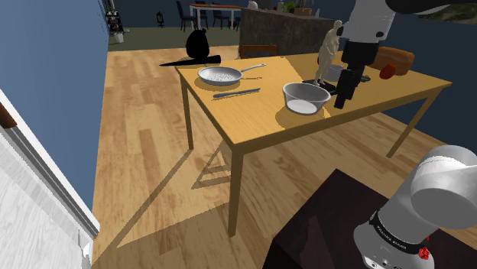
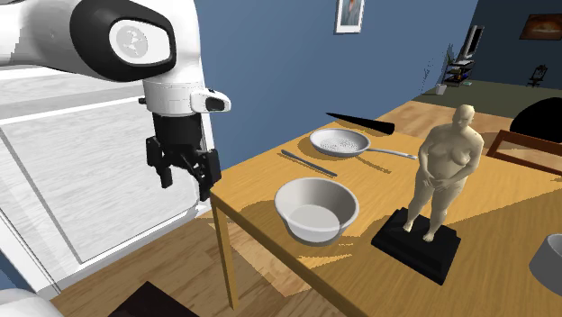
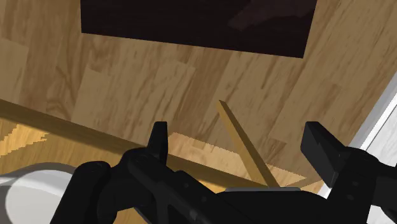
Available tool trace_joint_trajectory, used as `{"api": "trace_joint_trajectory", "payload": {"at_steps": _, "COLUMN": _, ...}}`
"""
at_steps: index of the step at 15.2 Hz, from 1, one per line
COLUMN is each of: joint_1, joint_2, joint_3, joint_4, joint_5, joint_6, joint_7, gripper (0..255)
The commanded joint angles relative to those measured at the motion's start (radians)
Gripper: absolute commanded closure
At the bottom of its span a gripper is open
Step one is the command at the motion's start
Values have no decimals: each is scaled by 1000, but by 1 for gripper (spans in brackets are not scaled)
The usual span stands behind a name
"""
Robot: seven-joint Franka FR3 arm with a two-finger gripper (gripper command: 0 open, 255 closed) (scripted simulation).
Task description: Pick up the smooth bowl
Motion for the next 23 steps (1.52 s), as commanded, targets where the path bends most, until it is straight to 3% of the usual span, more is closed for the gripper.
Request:
{"api": "trace_joint_trajectory", "payload": {"at_steps": 1, "joint_1": 0, "joint_2": 0, "joint_3": 0, "joint_4": 0, "joint_5": 0, "joint_6": 0, "joint_7": 0, "gripper": 0}}
{"api": "trace_joint_trajectory", "payload": {"at_steps": 11, "joint_1": -66, "joint_2": 375, "joint_3": 5, "joint_4": 195, "joint_5": -52, "joint_6": 187, "joint_7": 118, "gripper": 0}}
{"api": "trace_joint_trajectory", "payload": {"at_steps": 21, "joint_1": -119, "joint_2": 743, "joint_3": -18, "joint_4": 505, "joint_5": -109, "joint_6": 250, "joint_7": 233, "gripper": 0}}
{"api": "trace_joint_trajectory", "payload": {"at_steps": 23, "joint_1": -120, "joint_2": 749, "joint_3": -19, "joint_4": 498, "joint_5": -110, "joint_6": 263, "joint_7": 236, "gripper": 0}}
